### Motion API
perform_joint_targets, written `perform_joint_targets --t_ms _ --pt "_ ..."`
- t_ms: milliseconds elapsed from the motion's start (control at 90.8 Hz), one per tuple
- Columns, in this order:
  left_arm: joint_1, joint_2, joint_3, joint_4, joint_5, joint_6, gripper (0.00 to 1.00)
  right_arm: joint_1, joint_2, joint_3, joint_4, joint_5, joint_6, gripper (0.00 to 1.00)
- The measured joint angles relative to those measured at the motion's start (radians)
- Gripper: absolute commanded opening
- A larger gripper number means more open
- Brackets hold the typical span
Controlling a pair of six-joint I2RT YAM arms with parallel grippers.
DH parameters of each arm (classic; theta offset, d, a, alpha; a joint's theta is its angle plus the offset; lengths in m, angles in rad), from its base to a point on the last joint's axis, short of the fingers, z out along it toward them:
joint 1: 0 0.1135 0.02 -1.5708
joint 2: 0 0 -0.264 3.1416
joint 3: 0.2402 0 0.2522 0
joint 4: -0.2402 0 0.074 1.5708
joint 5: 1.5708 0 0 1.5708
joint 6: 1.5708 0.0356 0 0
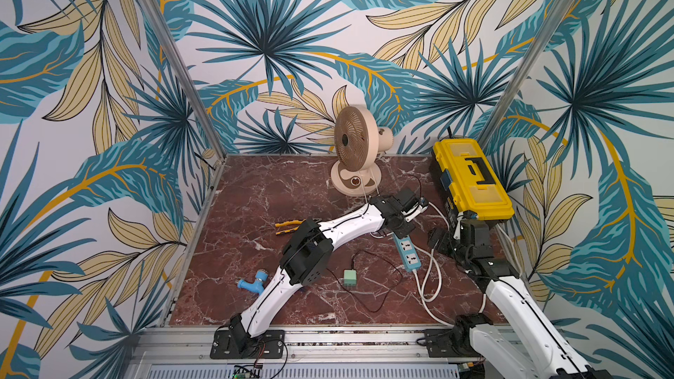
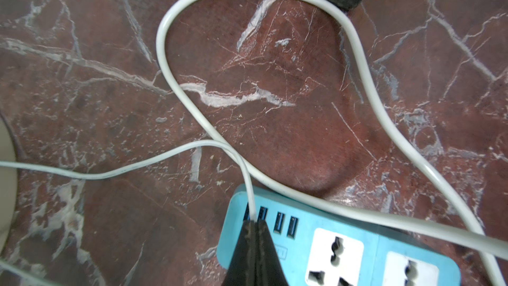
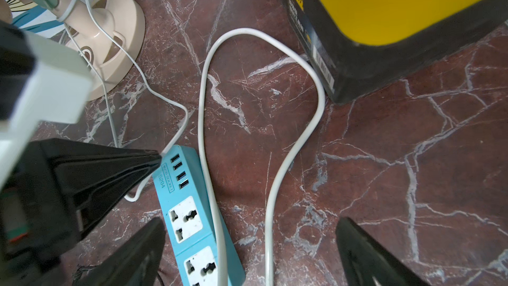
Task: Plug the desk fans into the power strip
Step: Pick up the plug from the center of the board.
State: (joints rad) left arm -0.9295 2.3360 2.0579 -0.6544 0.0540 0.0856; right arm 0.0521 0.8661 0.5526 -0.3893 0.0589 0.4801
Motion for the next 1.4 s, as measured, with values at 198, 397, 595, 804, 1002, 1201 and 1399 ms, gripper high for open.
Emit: perform_joint_targets --t_ms 198,397,595,804,1002,1201,1399 --pt "0.014 -0.099 -0.025 0.008 0.018 0.004 0.0 0.0 0.019 0.0 0.005 -0.004 0.0 1.0" --pt "0.048 -0.143 -0.057 0.014 0.021 -0.007 0.0 0.0 0.021 0.0 0.022 -0.024 -0.001 1.0" --pt "0.094 -0.248 -0.155 0.015 0.022 -0.036 0.0 0.0 0.026 -0.027 0.086 -0.118 -0.025 0.93" --pt "0.137 -0.414 -0.212 0.042 0.063 -0.081 0.0 0.007 0.067 -0.064 0.227 -0.235 -0.042 0.87" --pt "0.168 -0.516 -0.234 0.082 0.148 -0.139 0.0 0.053 0.076 -0.09 0.444 -0.285 -0.061 0.85" --pt "0.196 -0.568 -0.259 0.132 0.232 -0.197 0.0 0.112 0.2 -0.038 0.589 -0.29 -0.109 0.88" --pt "0.216 -0.599 -0.275 0.168 0.275 -0.232 0.0 0.162 0.405 0.106 0.695 -0.274 -0.177 0.87"
